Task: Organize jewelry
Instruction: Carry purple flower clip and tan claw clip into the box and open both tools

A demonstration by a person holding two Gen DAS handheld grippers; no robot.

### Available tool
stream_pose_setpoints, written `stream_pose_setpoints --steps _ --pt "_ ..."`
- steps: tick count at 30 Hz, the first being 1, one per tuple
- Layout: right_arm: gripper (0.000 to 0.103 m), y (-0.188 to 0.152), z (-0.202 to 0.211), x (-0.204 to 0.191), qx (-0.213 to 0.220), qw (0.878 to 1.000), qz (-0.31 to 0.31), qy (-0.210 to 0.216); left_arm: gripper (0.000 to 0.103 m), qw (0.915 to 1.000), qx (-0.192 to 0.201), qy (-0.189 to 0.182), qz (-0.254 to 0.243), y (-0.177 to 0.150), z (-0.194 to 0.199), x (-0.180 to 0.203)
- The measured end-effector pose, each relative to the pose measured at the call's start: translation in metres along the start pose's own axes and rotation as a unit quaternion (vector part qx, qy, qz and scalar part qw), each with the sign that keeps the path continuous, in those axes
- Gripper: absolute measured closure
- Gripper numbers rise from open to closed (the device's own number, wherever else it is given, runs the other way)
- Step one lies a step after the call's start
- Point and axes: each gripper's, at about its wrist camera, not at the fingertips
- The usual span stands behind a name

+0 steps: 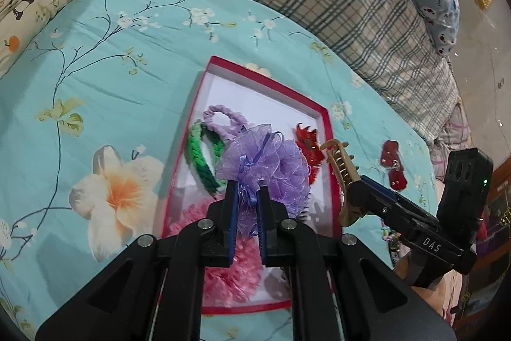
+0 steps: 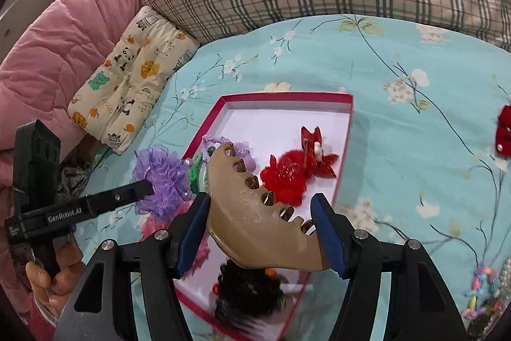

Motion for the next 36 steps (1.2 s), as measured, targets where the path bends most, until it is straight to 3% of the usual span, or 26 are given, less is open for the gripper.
stream_pose_setpoints --steps 18,20,24,36 --pt "0.037 0.016 -0.060 0.005 -0.032 0.999 0.008 -0.010 0.092 0.9991 -0.029 0.023 0.019 0.009 -0.038 -0.024" --pt "0.036 0.016 -0.059 0.005 -0.033 0.999 0.008 -0.005 0.090 0.9991 -0.029 0.026 0.019 0.008 -0.038 -0.024" --pt "0.035 0.016 -0.056 0.006 -0.034 0.999 0.001 0.002 0.066 0.9987 -0.034 0.028 0.025 0.007 -0.036 -0.025" --pt "0.035 0.011 -0.011 0.004 -0.001 1.000 -0.006 0.004 0.065 0.9991 -0.017 0.038 0.006 -0.001 -0.012 -0.004"
Point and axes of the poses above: each gripper's, at about its wrist camera, not at the fingertips, and z roughly against the way its jaws point, x to its right, y to its top, and after that the axes turned 7 degrees about -x, right-handed
